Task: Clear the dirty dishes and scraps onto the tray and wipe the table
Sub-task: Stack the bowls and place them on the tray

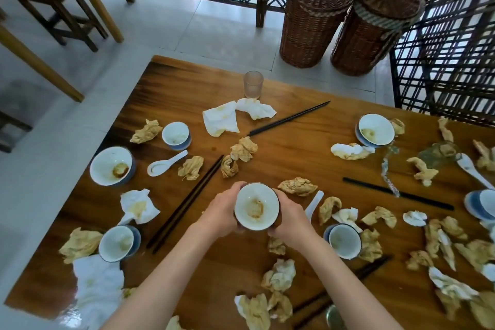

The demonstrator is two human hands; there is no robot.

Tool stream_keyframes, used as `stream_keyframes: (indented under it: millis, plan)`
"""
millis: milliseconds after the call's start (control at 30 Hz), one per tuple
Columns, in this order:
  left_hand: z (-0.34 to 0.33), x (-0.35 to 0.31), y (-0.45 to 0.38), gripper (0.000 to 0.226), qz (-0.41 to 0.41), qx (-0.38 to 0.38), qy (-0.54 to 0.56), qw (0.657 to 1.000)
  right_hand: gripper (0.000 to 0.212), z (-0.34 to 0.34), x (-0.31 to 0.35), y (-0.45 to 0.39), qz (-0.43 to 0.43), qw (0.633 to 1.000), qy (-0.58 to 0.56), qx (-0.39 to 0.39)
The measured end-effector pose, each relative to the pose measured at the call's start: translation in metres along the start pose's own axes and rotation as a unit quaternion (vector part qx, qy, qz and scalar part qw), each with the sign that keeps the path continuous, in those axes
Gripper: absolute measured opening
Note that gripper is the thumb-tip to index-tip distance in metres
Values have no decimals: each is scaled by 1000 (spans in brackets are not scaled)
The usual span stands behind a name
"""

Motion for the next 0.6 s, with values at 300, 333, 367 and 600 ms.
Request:
stream_keyframes:
  millis: [300, 333, 367, 600]
  plan:
    - [0, 3, 8, 96, -14, -64, 35, 997, 85, 5, 6, -6, 47, 998, 12, -29]
    - [4, 2, 11, 96, -21, -71, 36, 997, 84, 7, 10, -5, 52, 998, 16, -29]
    - [10, 2, 15, 96, -28, -77, 36, 996, 83, 11, 16, -3, 58, 998, 18, -30]
    - [81, 15, 50, 94, -41, -96, 15, 994, 88, 19, 95, 1, 101, 993, 36, -43]
Point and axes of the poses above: each hand's wrist, its own y-axis away from the middle knuckle, its own z-axis out of the back of the hand, x = y × z, the point moved 5 cm from there along -y, towards the middle knuckle, and after that the axes turned 11 degrees about x, right-handed, at the moved point
